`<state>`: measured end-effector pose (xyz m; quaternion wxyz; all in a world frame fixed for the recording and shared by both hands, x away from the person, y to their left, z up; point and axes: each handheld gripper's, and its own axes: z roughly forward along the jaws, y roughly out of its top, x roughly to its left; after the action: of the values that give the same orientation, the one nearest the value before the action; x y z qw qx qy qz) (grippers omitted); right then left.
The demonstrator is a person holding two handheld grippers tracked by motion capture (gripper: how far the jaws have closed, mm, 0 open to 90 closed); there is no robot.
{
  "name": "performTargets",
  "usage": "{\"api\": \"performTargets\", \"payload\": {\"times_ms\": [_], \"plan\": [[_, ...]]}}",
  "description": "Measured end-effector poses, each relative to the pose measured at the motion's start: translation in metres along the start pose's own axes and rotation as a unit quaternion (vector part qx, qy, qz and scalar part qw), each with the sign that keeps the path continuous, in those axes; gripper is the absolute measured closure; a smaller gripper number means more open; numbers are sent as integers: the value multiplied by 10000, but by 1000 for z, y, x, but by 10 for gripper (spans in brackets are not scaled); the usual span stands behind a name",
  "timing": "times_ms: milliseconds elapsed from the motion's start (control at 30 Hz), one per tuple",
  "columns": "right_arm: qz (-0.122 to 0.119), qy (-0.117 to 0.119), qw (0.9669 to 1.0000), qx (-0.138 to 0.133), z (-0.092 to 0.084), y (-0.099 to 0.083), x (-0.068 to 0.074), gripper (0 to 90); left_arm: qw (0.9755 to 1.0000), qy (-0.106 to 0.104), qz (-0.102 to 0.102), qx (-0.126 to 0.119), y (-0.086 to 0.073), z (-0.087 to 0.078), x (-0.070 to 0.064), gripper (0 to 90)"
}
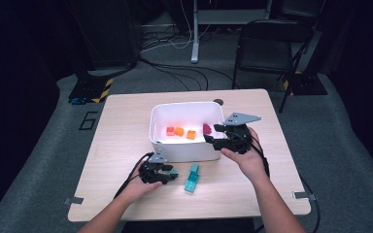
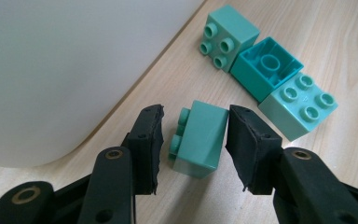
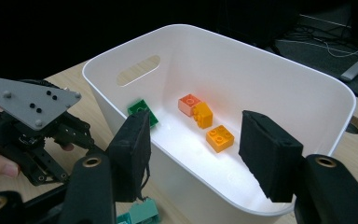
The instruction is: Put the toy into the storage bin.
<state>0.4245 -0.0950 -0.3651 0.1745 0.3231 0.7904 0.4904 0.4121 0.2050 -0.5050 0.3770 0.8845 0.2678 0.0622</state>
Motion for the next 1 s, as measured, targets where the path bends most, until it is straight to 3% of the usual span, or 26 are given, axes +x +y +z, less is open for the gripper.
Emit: {"api": "performTargets", "payload": {"times_ms": [433,1000], "plan": [[21,4,10000,-3,0,0,0,426,9997,16,227,116,-2,6,-6,665],[-6,-4,10000,-3,0,0,0,426,9999,47,62,-72,5,-4,-6,668]]}}
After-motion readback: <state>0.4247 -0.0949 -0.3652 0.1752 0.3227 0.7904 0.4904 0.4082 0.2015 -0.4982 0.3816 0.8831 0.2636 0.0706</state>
